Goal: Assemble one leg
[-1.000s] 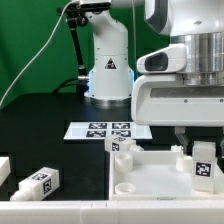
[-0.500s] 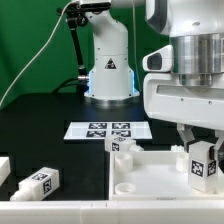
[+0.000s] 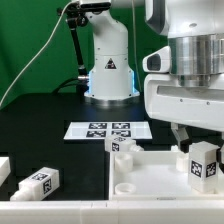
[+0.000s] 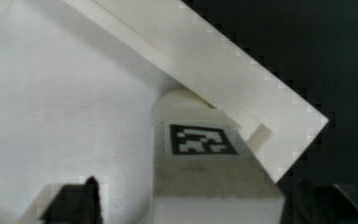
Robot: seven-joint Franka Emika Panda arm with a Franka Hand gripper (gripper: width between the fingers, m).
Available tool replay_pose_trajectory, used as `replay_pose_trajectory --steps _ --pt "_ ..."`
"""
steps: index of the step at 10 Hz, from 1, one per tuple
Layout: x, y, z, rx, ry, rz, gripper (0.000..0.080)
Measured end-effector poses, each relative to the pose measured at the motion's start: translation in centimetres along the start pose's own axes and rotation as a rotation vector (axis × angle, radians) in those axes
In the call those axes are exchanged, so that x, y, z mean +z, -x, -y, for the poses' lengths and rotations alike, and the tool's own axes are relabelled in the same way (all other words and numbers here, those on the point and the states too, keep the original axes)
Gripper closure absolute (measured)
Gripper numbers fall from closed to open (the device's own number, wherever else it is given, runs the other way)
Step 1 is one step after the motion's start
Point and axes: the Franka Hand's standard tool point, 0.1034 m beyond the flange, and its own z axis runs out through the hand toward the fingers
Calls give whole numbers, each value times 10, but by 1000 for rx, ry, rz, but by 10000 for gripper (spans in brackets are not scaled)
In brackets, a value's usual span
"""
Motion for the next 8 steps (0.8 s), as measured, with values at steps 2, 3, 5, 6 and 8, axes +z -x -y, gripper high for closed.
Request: replay_pose_trajectory --steps 2,3,5,6,8 --pt "-3 3 3 -189 13 10 158" --pt "-4 3 4 -309 12 11 158" --pt "-4 1 5 -540 3 4 151" --pt "-4 1 5 -611 3 4 151" --pt "-4 3 6 -761 1 5 151"
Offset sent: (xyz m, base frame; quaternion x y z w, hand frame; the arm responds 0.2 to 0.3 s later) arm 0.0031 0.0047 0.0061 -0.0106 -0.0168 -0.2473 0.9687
